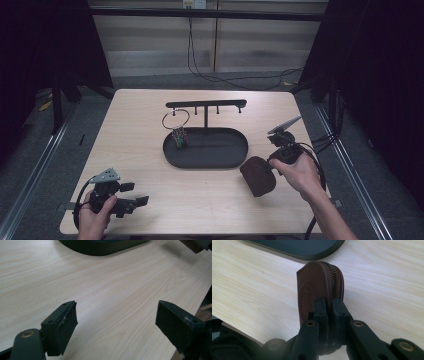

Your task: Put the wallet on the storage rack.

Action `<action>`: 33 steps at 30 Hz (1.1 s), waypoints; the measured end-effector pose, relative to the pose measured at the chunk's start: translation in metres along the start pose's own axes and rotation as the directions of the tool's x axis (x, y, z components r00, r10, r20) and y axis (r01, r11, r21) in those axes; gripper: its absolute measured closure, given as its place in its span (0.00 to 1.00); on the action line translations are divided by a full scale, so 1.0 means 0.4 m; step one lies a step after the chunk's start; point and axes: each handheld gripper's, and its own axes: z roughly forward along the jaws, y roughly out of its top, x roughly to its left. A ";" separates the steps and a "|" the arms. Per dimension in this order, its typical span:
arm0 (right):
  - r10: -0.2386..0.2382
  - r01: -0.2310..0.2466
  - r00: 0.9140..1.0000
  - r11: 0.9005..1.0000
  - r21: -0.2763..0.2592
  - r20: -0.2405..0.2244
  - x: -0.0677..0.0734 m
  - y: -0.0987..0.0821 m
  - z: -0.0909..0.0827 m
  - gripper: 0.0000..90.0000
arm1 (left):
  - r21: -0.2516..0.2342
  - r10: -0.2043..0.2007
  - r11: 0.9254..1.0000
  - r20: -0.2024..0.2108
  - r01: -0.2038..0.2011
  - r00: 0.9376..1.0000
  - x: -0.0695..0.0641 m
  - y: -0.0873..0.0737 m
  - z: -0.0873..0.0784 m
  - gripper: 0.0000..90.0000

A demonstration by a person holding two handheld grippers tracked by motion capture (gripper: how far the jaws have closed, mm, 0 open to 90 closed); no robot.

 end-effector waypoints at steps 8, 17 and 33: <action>-0.022 0.023 1.000 1.000 -0.014 0.016 0.017 0.020 -0.040 0.92 | -0.004 0.004 1.000 0.004 -0.004 1.000 0.001 0.000 -0.001 0.19; -0.013 0.014 1.000 0.999 -0.046 0.020 0.024 0.040 -0.077 0.92 | -0.022 0.017 1.000 0.007 -0.016 1.000 -0.001 0.001 -0.006 0.19; -0.029 0.031 0.999 0.998 -0.058 0.036 0.046 0.098 -0.100 0.92 | -0.024 0.026 0.999 0.008 -0.026 1.000 -0.001 0.000 -0.007 0.19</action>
